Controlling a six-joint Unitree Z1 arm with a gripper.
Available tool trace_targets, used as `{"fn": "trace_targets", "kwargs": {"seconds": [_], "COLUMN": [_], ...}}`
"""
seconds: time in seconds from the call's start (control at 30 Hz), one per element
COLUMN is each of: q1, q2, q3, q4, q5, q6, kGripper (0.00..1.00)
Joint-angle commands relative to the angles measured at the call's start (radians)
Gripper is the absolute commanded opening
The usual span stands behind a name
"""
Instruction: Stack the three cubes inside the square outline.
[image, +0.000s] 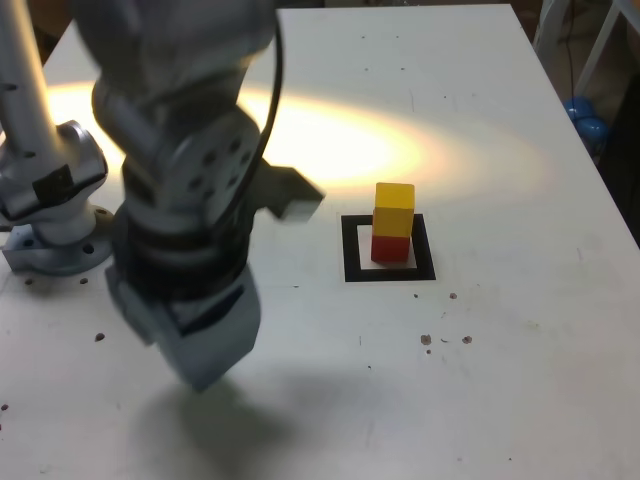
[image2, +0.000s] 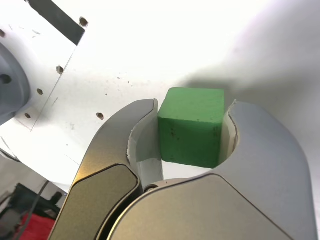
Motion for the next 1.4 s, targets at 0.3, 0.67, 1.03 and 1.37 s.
{"fn": "trace_targets", "kwargs": {"seconds": [0.3, 0.67, 1.03, 1.37], "q1": [0.131, 0.256, 0.401, 0.563], "q2": [-0.015, 0.027, 0.067, 0.092], "q3": [-0.214, -0.397, -0.468, -0.5], "q4": [0.192, 0.282, 0.299, 0.296], "q5": [0.036, 0.022, 0.022, 0.024], "q6": [-0.009, -0.013, 0.037, 0.121], "kGripper": [0.32, 0.32, 0.32, 0.32]}}
